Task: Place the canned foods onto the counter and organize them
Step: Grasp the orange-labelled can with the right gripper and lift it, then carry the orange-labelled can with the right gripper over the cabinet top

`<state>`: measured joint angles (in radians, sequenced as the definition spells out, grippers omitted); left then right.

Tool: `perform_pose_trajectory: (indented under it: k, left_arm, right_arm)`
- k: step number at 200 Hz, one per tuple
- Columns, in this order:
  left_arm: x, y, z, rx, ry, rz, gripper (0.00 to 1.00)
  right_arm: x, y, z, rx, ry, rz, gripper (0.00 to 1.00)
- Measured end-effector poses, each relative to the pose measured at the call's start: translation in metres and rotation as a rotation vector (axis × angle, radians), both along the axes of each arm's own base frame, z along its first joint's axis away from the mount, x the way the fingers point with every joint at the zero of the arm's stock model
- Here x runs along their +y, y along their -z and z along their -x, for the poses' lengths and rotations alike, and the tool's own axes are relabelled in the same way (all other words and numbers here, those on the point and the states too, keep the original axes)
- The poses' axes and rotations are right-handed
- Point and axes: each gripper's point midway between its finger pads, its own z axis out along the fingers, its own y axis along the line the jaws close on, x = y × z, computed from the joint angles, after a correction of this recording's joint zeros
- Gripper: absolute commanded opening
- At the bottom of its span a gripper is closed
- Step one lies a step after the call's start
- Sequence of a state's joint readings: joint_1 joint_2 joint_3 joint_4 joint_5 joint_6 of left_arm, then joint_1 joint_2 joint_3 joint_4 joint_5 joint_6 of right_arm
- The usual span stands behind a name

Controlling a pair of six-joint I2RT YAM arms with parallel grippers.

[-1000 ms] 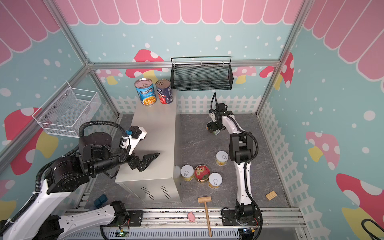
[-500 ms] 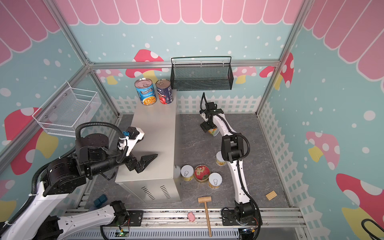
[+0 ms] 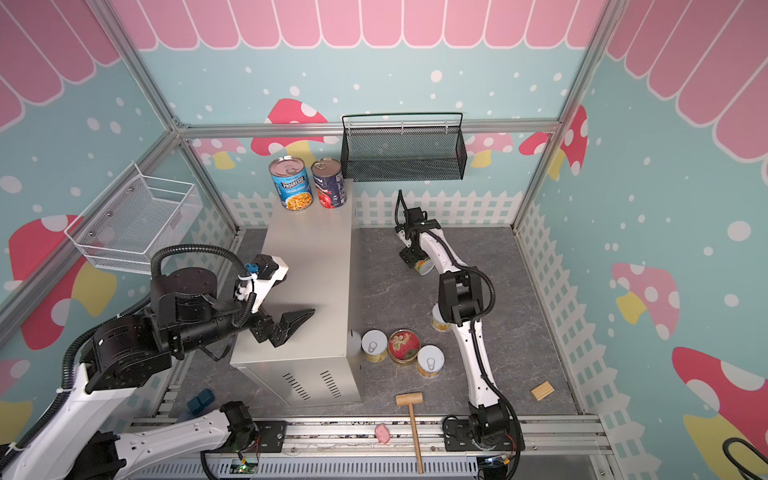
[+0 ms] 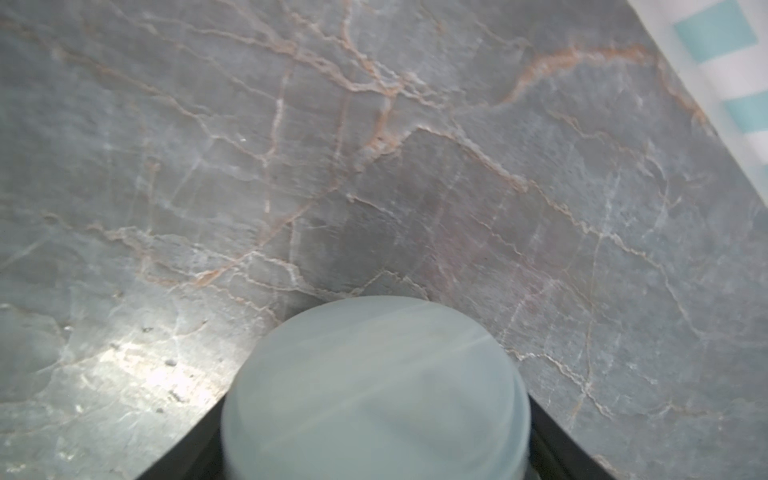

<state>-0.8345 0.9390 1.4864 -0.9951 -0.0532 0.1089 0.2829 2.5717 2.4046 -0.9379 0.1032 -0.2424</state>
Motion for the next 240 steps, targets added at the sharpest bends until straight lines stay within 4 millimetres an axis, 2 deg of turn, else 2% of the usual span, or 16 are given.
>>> perform_pose_trajectory:
  k: [47, 78, 97, 124, 156, 194, 226, 240]
  left_arm:
    - [0.0, 0.0, 0.0, -0.001, 0.0, 0.001, 0.99]
    - [0.002, -0.001, 0.002, -0.005, 0.0, 0.007, 0.99]
    - [0.004, -0.001, 0.004, -0.005, -0.001, 0.013, 0.99]
    - [0.004, -0.002, 0.006, -0.004, 0.006, 0.022, 0.99]
    - [0.003, -0.002, 0.008, 0.001, 0.019, 0.025, 0.99]
    - [0.004, -0.003, 0.006, -0.002, 0.0, 0.042, 0.99]
    - [0.007, -0.008, 0.005, -0.015, -0.022, 0.064, 0.99]
    - [0.008, -0.011, 0.006, -0.02, -0.021, 0.077, 0.99]
  right_arm:
    - [0.011, -0.002, 0.006, 0.008, -0.008, -0.06, 0.56]
    - [0.022, -0.01, 0.036, 0.022, -0.025, -0.167, 0.56]
    - [0.026, -0.029, 0.057, -0.003, -0.034, -0.233, 0.55]
    - [0.031, -0.074, 0.082, -0.106, -0.052, -0.342, 0.55]
    - [0.038, -0.148, 0.12, -0.275, -0.106, -0.504, 0.55]
    - [0.055, -0.234, 0.178, -0.454, -0.249, -0.702, 0.56]
    - [0.083, -0.305, 0.231, -0.562, -0.448, -0.862, 0.56]
    - [0.095, -0.33, 0.254, -0.59, -0.54, -0.933, 0.56]
